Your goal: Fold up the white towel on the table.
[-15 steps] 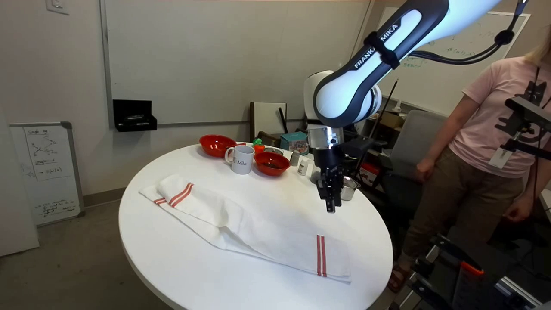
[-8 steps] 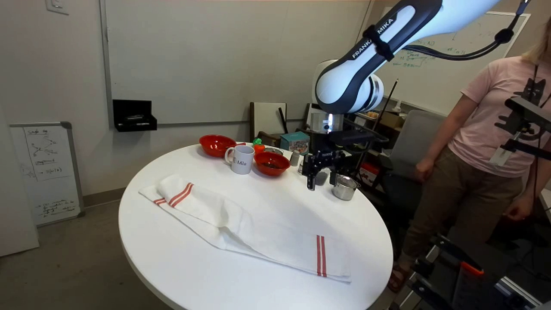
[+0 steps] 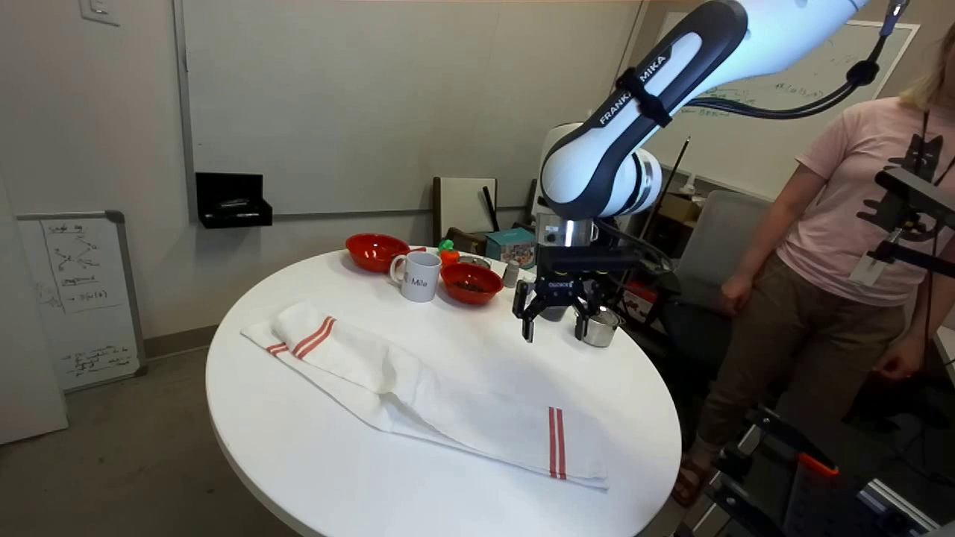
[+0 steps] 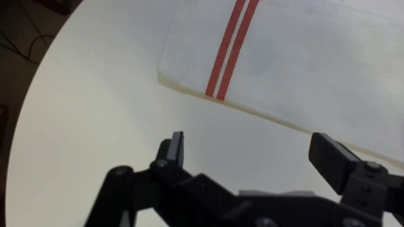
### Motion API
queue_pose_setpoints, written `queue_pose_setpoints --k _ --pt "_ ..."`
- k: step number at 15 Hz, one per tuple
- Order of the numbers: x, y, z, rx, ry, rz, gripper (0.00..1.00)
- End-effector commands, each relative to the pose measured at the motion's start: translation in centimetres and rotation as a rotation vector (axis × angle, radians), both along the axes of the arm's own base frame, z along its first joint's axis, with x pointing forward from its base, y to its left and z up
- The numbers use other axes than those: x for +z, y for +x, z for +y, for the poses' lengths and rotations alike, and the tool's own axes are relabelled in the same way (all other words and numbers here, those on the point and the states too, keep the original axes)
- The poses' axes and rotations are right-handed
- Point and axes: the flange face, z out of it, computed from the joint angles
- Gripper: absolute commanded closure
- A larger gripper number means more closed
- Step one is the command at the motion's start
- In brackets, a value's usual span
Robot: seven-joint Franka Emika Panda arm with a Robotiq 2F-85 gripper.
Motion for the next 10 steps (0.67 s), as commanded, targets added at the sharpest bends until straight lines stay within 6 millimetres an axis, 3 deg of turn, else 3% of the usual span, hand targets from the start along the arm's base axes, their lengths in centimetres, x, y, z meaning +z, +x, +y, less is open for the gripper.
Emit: queue_pose_setpoints --k 1,7,8,10 --pt "-2.0 -1.7 -0.6 -0.201 -0.016 0.031 0.00" --pt "-3.8 -4.6 -0.4 -0.519 0.024 0.063 0.00" --pt "-3.3 -4.7 -0.3 -0.517 0.003 0.017 0.00" --pt "-4.1 -4.0 -0.7 -0.473 0.005 0.049 0.00"
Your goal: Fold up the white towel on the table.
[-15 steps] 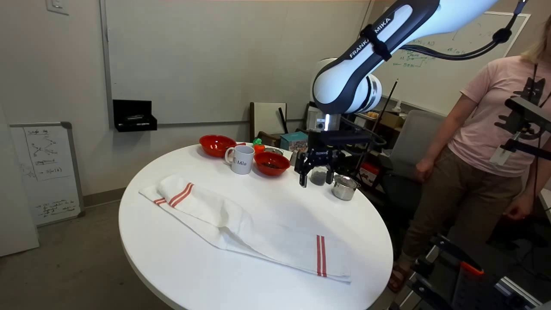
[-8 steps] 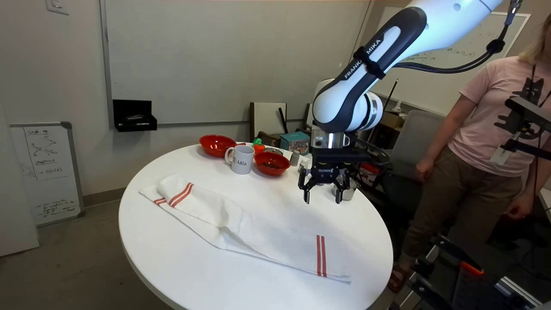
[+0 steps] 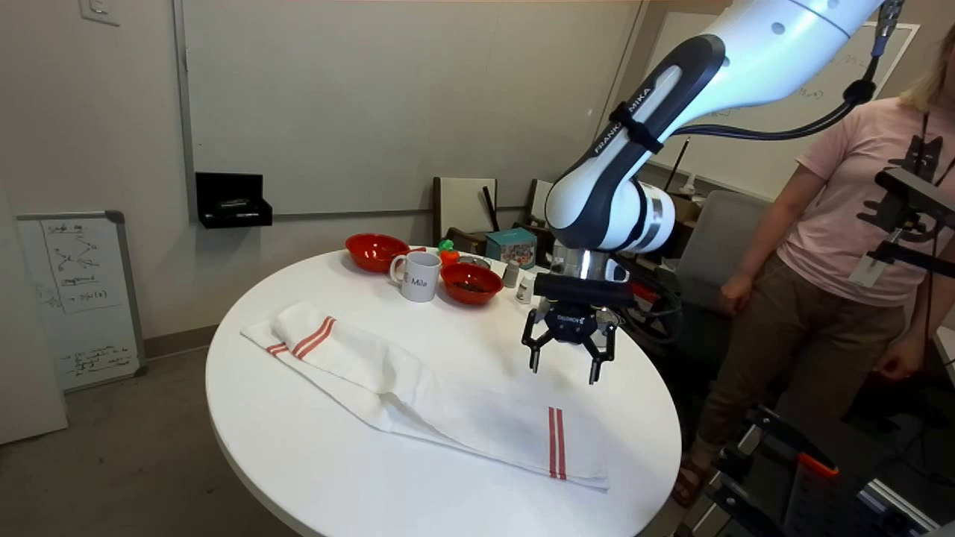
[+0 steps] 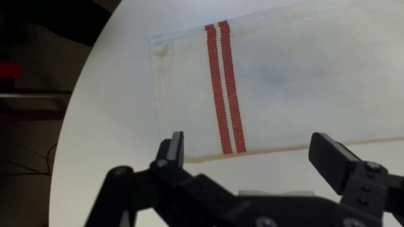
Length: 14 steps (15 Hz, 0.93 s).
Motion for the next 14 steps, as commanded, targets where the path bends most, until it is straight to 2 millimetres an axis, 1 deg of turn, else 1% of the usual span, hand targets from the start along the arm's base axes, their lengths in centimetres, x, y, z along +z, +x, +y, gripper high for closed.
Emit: queue_pose_setpoints --k 1,2,4,7,10,12,14 --pt "0.0 -0.1 0.0 -0.009 -0.005 -0.005 0.00" --pt "-0.1 -0.1 0.4 0.024 -0.041 0.012 0.00" --pt "-1.1 -0.5 0.7 0.098 -0.048 0.068 0.00" --pt "-2.6 -1.3 0.6 0.158 -0.034 0.130 0.00" --pt "-4.1 -2.1 -0.4 0.103 -0.050 0.132 0.00" --pt "-4.6 -3.4 -1.2 0.058 -0.036 0.124 0.00" --pt "-5.1 -4.2 -1.7 0.035 -0.031 0.085 0.00"
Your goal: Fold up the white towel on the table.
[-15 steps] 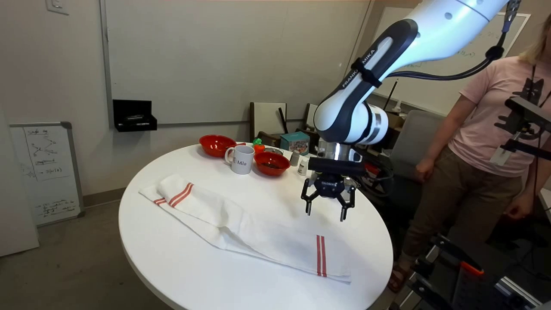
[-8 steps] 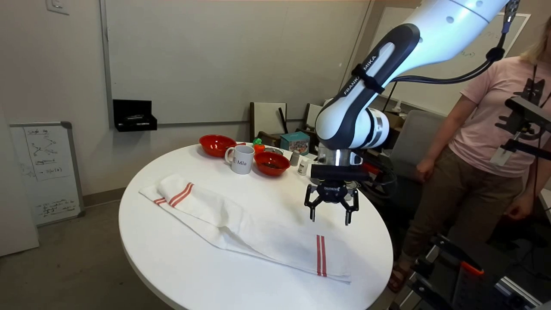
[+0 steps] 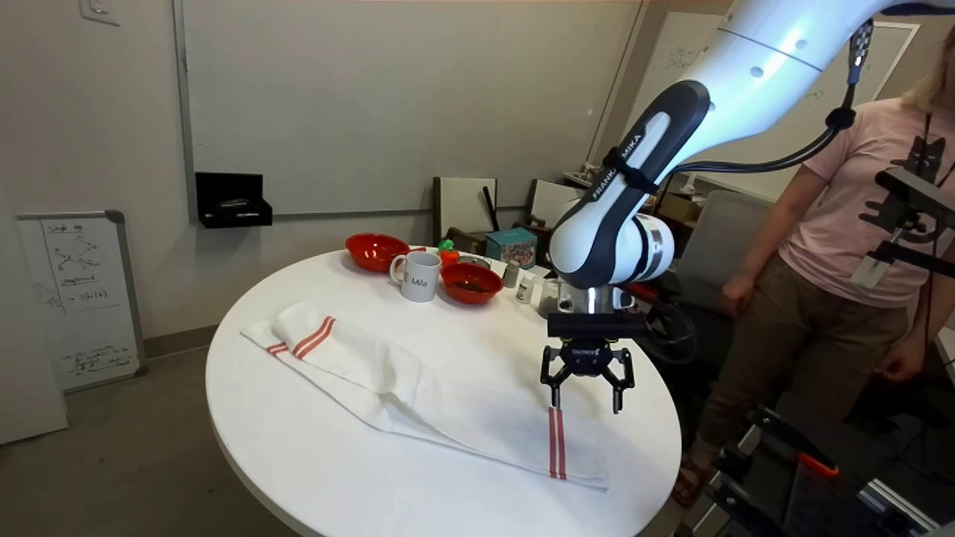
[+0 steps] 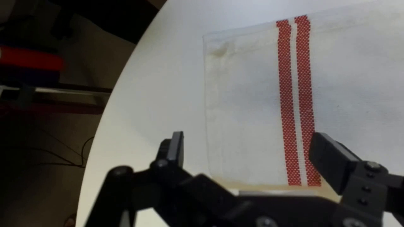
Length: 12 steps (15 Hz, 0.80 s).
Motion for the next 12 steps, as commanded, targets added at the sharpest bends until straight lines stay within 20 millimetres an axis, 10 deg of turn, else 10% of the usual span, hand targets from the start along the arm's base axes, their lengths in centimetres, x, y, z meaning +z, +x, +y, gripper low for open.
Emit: queue_pose_setpoints --k 1,7,12 --pt "-0.7 -1.4 -1.1 -0.048 0.007 -0.067 0.00" --pt "-1.4 -4.4 -1.8 0.173 0.058 -0.218 0.00" --pt "-1.8 -3.1 -1.6 0.127 0.033 -0.209 0.00"
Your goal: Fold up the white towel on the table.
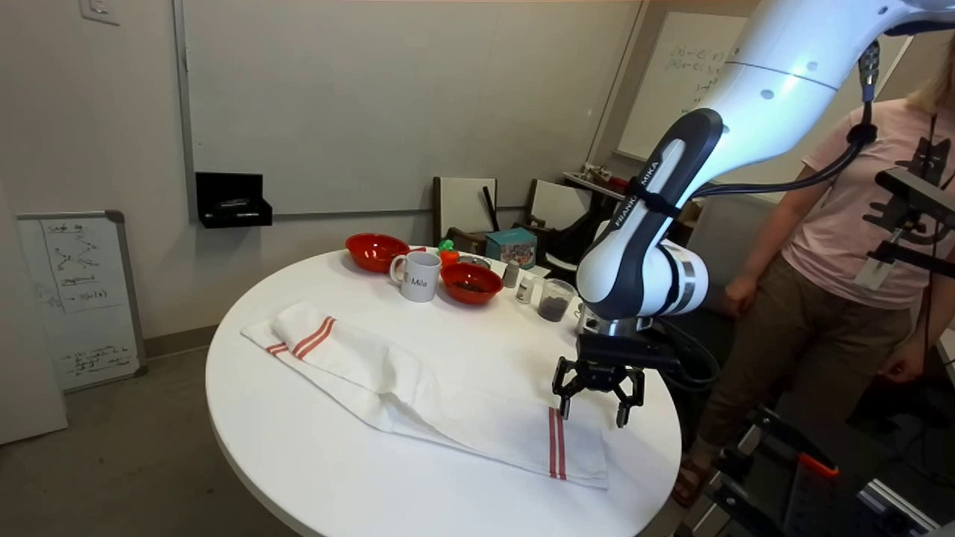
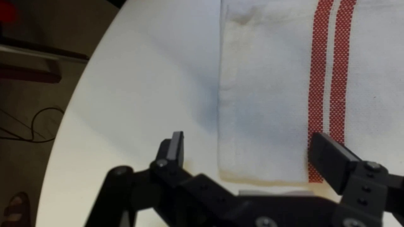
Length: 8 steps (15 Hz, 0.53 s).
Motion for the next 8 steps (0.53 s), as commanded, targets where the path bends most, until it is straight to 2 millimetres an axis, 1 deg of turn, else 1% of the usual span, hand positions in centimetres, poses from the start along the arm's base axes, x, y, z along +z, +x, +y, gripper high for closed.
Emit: queue_pose_setpoints --k 1,4,8 --pt "-0.04 0.77 0.53 0.033 -0.015 -0.043 0.00" --pt "-0.24 1.33 0.97 0.091 -0.041 -0.079 0.00" --pt "-0.22 1.24 1.27 0.187 -0.037 -0.139 0.00"
